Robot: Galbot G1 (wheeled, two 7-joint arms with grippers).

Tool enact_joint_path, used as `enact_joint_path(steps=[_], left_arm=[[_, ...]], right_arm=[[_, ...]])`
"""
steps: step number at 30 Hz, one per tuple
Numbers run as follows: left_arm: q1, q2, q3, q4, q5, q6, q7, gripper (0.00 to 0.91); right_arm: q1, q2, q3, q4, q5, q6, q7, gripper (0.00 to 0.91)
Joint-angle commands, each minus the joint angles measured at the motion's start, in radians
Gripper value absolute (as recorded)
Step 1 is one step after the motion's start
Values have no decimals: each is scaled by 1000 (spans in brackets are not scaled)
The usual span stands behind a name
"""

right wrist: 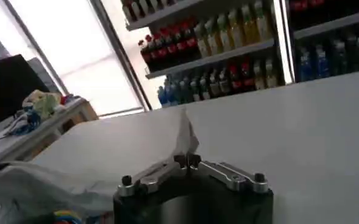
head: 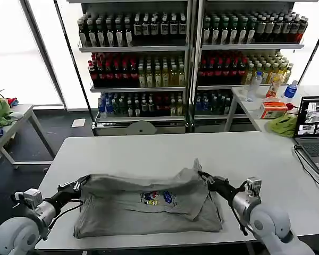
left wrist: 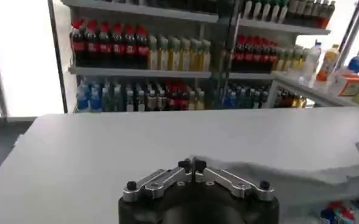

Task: Fold and organize the clothes.

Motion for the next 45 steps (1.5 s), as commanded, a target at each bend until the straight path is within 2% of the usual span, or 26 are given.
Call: enact_joint_path(steps=[1, 4, 10, 16, 17, 18, 19, 20, 21, 26, 32, 34, 35, 37, 44, 45], left_arm=[[219, -22, -89, -78, 47, -1, 26, 0], [286, -41, -90, -99, 74, -8, 28, 0], [350, -80, -98, -113, 117, -16, 29, 0], [345, -122, -105, -114, 137, -6, 35, 0], [346, -126, -109, -115, 137, -6, 36, 10], [349, -129, -115, -118, 138, -4, 42, 10], [354, -135, -126, -123, 141, 0, 47, 131], [353, -136, -134, -128, 142, 5, 47, 131], [348, -139, -142, -131, 146, 11, 47, 907], [293, -163, -217, -162, 132, 20, 31, 907], [294, -200, -291, -201, 105, 9, 17, 907], [285, -228, -303, -208, 104, -6, -4, 907], [283, -234, -305, -210, 99, -14, -8, 907], [274, -260, -299, -214, 88, -34, -40, 907], [257, -338, -176, -175, 170, -86, -103, 907], [258, -372, -150, -165, 191, -101, -107, 907]], right_arm=[[-150, 6, 35, 55, -31, 1, 12, 0], [-175, 11, 24, 58, -73, 14, 11, 0], [-215, 7, 21, 66, -90, 27, 5, 0], [-237, -20, 8, 80, -129, 25, -3, 0], [-238, -22, 3, 83, -136, 25, -6, 363], [-239, -22, -1, 87, -154, 25, -5, 907], [-242, -15, 2, 91, -170, 29, -3, 907], [-244, -12, 6, 93, -171, 32, -3, 907], [-247, -9, 14, 99, -171, 36, -2, 907], [-260, -13, 57, 123, -194, 101, -5, 907], [-268, -35, 111, 173, -228, 239, -10, 907], [-278, -27, 131, 189, -272, 312, -19, 907], [-281, -26, 133, 193, -277, 317, -20, 907], [-300, -20, 148, 204, -332, 390, -29, 907], [-349, 17, 168, 191, -382, 540, -51, 907], [-358, 25, 168, 179, -405, 587, -56, 907]])
